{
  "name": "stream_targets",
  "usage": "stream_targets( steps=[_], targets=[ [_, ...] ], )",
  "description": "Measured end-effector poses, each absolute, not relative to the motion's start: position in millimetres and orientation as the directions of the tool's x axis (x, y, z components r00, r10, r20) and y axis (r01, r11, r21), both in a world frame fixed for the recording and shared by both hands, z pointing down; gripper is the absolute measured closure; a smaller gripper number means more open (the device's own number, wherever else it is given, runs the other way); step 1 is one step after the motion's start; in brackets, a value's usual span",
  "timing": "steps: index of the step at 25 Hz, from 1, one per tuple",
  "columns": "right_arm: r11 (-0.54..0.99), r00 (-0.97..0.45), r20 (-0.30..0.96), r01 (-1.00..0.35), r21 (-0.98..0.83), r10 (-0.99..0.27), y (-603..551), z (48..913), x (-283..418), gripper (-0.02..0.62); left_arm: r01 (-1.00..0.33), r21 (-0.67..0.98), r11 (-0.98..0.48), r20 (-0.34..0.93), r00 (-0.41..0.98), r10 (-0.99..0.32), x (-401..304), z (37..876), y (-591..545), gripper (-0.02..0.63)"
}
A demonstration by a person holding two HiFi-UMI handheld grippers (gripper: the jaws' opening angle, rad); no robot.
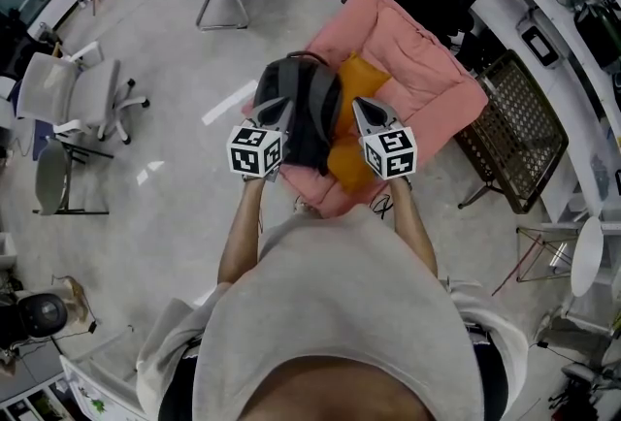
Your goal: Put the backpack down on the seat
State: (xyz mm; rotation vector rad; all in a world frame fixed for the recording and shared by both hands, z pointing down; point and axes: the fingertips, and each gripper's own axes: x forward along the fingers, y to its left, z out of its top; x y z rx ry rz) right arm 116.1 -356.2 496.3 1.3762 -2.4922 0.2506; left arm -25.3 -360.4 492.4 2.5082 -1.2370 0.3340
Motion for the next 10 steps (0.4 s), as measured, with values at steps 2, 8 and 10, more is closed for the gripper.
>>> stream_targets(
  steps=[2,8,10],
  targets=[
    [0.531,-0.505,0.330,-0.847,-0.014,-0.797,-356.3,496.8,115.5,0.598,-0.799,0.183,-0.573,0.347,0.598,-0.723,-25.4,492.4,-360.8,0.586],
    [0.527,-0.500,0.341,-0.850,-0.014,-0.796,-356.3,500.2,119.4,0.598,-0.801,0.184,-0.570,0.353,0.595,-0.722,-22.7,494.8,-361.8,0.586],
    [0.525,-0.497,0.347,-0.851,-0.015,-0.795,-356.1,502.7,120.9,0.598,-0.801,0.185,-0.570,0.354,0.595,-0.721,-21.6,496.0,-361.9,0.586]
  ],
)
